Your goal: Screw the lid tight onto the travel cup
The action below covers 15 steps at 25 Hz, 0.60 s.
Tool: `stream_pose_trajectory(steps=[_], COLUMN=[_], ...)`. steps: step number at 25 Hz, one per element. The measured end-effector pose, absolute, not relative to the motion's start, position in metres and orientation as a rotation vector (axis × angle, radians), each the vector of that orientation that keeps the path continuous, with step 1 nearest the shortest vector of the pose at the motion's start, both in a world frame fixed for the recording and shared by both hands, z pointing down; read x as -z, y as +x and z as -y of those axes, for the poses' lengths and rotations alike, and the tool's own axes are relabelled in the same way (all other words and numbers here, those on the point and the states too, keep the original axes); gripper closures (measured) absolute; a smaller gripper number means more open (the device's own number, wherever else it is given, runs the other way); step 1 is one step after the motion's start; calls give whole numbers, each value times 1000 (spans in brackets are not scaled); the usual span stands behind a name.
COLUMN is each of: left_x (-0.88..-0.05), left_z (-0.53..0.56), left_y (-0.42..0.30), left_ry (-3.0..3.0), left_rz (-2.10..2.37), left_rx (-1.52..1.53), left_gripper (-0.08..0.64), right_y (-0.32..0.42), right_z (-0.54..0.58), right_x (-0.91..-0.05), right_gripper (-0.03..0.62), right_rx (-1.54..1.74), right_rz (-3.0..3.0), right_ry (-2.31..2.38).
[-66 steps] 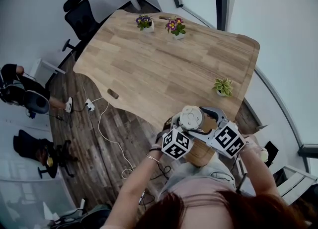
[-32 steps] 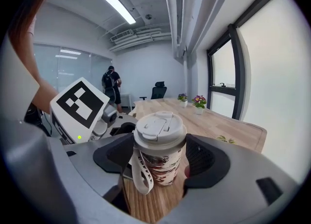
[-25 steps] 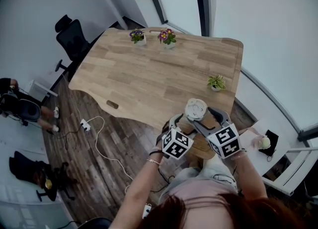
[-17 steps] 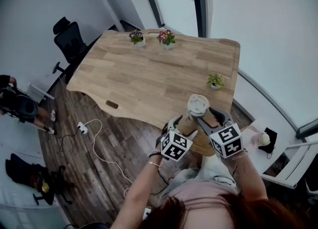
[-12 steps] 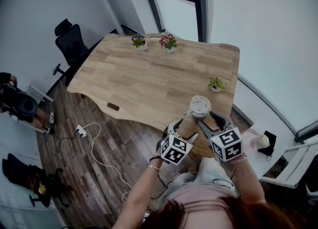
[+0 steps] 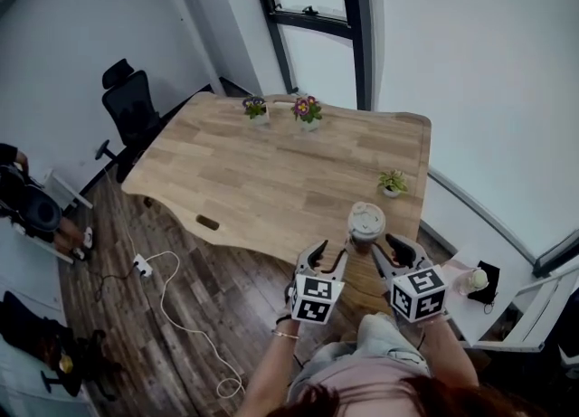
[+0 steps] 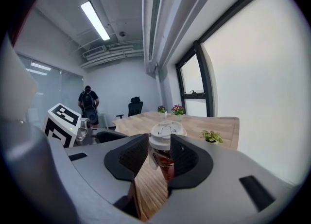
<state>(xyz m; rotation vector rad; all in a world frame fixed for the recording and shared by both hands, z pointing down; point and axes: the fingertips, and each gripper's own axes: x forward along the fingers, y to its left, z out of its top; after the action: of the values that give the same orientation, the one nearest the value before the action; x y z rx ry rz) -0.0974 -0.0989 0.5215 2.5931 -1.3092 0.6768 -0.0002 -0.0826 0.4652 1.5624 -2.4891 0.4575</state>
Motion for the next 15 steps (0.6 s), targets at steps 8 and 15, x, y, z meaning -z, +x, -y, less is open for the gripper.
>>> stream_pose_trajectory(steps=[8, 15], left_x=[-506, -496], left_z=[98, 96], left_y=[-108, -104], left_ry=[2494, 2438], left_rz=[1471, 1565], left_rx=[-519, -502], left_gripper=[494, 552], right_y=[15, 20], right_z=[90, 86], right_x=[-456, -447], right_gripper=[577, 592], right_rx=[-463, -426], right_rz=[2473, 2490], right_ry=[1675, 1638])
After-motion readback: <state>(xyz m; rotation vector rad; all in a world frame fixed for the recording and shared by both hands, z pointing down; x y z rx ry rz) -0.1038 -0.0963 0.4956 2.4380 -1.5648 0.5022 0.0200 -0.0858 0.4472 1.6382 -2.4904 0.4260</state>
